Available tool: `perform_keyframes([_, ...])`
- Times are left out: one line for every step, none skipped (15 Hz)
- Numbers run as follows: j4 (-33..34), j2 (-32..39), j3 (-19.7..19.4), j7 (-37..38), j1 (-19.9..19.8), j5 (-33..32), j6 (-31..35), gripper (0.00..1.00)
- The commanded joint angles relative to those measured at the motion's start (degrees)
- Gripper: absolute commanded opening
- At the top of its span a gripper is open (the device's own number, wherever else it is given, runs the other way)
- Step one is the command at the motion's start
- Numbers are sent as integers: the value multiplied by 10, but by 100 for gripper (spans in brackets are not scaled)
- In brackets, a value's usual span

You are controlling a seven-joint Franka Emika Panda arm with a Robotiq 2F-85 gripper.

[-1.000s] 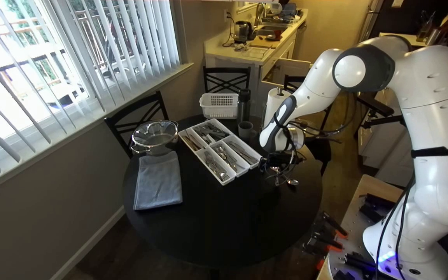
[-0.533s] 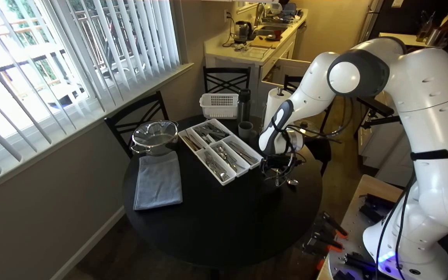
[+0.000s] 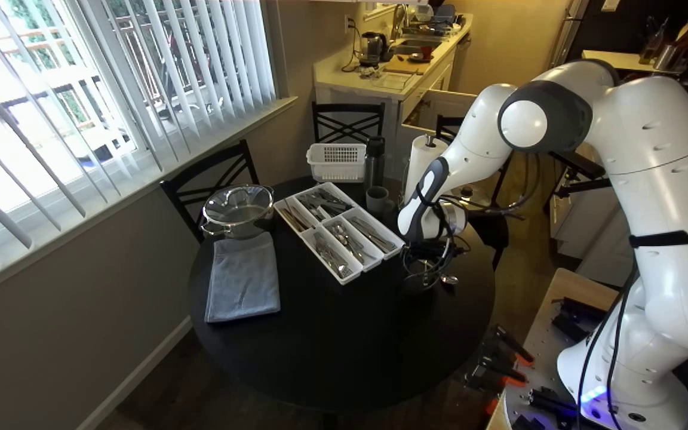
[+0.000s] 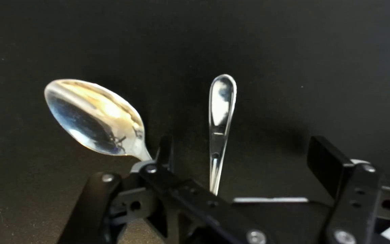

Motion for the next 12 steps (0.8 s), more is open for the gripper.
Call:
perform_keyframes([-2,12,4,3,-1,-5,29,100])
perform_keyframes([-4,15,5,-2,-1,-7,39,76])
perform_keyframes([-7,17,5,-3,0,-8,48,73])
perform_keyframes([-8,17,6,-3,0,-8,55,67])
perform_keyframes([-8,16,7,-4,-1,-9,58,61])
perform_keyframes([-9,15,7,-4,-1,-9,61,54])
perform_keyframes([-10,14,7,-4,-1,-10,62,48])
perform_keyframes([-10,14,7,-4,-1,-11,65,41])
perform_keyframes([-10,14,7,-4,0,-11,66,35])
perform_keyframes([-11,13,7,-4,0,-12,68,29])
perform_keyframes([-11,13,7,-4,0,-12,69,22])
perform_keyframes([-12,13,8,-4,-1,-11,70,16])
